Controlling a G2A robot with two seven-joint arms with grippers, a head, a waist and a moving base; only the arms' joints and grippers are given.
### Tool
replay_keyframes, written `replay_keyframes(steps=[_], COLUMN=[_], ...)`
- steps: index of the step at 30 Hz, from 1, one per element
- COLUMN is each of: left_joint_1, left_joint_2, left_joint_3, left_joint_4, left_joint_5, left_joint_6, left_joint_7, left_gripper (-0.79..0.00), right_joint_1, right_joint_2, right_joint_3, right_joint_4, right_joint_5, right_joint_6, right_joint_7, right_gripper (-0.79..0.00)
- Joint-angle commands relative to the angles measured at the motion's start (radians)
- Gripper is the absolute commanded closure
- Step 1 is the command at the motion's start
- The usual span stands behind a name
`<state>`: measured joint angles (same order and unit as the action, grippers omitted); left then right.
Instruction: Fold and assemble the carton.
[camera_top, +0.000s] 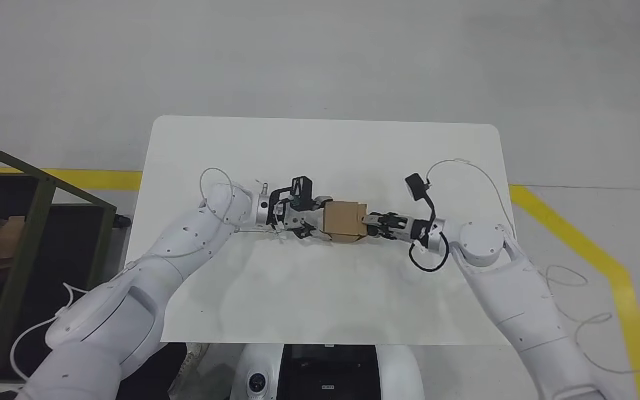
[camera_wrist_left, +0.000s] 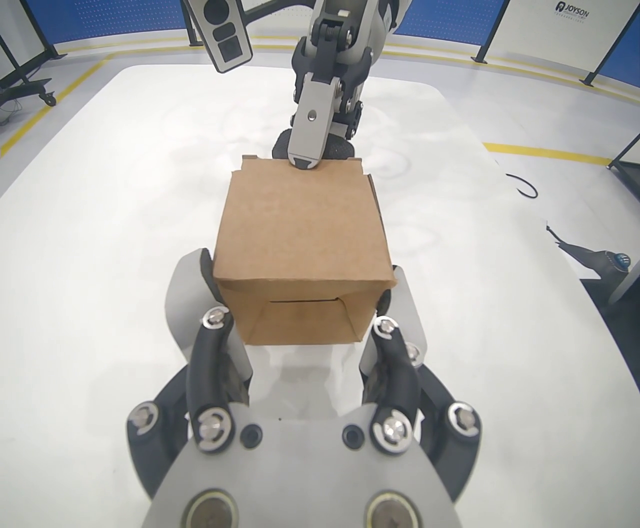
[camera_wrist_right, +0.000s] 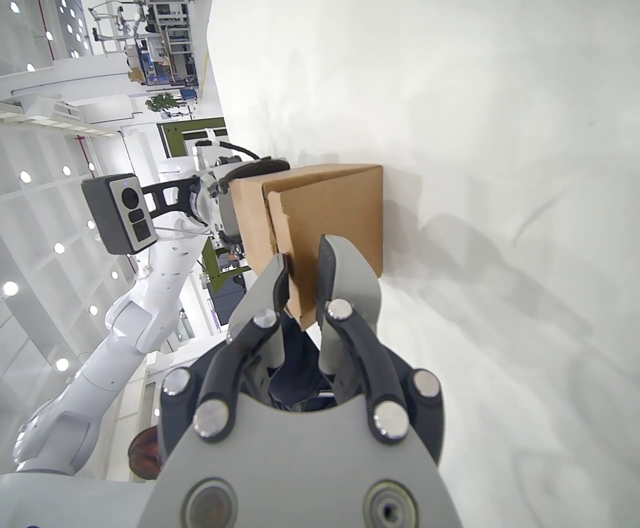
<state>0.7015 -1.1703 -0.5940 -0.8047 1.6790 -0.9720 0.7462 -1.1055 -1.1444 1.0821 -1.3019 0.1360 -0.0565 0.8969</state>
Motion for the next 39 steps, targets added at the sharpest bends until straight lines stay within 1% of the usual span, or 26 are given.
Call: replay_keyframes(steps=[1,7,15,21,23,24,27,28,30,34,37,39], left_joint_1=[0.0,0.002,0.002,0.003,0.003,0.003,0.003,0.003,0.003,0.002,0.002,0.002], left_joint_2=[0.0,0.001,-0.001,-0.002,-0.003,-0.003,-0.004,-0.004,-0.004,-0.005,-0.005,-0.005], left_joint_3=[0.0,-0.001,0.0,0.001,0.002,0.002,0.002,0.002,0.003,0.003,0.003,0.003], left_joint_4=[-0.001,-0.003,-0.007,-0.005,-0.004,-0.002,0.001,0.002,0.005,0.007,0.008,0.009], left_joint_5=[0.001,-0.001,-0.001,-0.002,-0.001,-0.001,-0.003,-0.002,-0.001,0.0,0.001,0.001], left_joint_6=[-0.001,-0.007,-0.006,-0.007,-0.006,-0.006,-0.006,-0.005,-0.003,-0.003,-0.003,-0.002], left_joint_7=[-0.002,-0.007,-0.01,-0.009,-0.008,-0.008,-0.006,-0.005,-0.005,-0.003,-0.001,0.001], left_gripper=[-0.536,-0.545,-0.536,-0.536,-0.536,-0.536,-0.536,-0.539,-0.539,-0.536,-0.533,-0.536], right_joint_1=[0.001,-0.002,0.013,0.023,0.023,0.022,0.012,0.008,-0.003,-0.026,-0.038,-0.043], right_joint_2=[0.0,0.001,-0.004,-0.008,-0.008,-0.007,-0.004,-0.003,-0.001,0.006,0.01,0.011], right_joint_3=[0.0,0.001,-0.022,-0.034,-0.033,-0.031,-0.02,-0.015,-0.005,0.016,0.029,0.036], right_joint_4=[0.002,-0.002,-0.004,0.0,-0.001,-0.001,-0.007,-0.011,-0.022,-0.049,-0.064,-0.066], right_joint_5=[0.001,0.001,-0.009,-0.011,-0.009,-0.008,-0.001,0.002,0.008,0.008,0.009,0.012], right_joint_6=[0.0,0.0,0.01,0.011,0.01,0.009,0.004,0.002,-0.005,-0.028,-0.035,-0.039], right_joint_7=[-0.002,-0.001,0.002,0.001,0.001,0.001,-0.001,-0.001,0.001,-0.003,-0.001,-0.007], right_gripper=[-0.071,-0.065,-0.049,-0.068,-0.092,-0.117,-0.24,-0.256,-0.256,-0.215,-0.203,-0.132])
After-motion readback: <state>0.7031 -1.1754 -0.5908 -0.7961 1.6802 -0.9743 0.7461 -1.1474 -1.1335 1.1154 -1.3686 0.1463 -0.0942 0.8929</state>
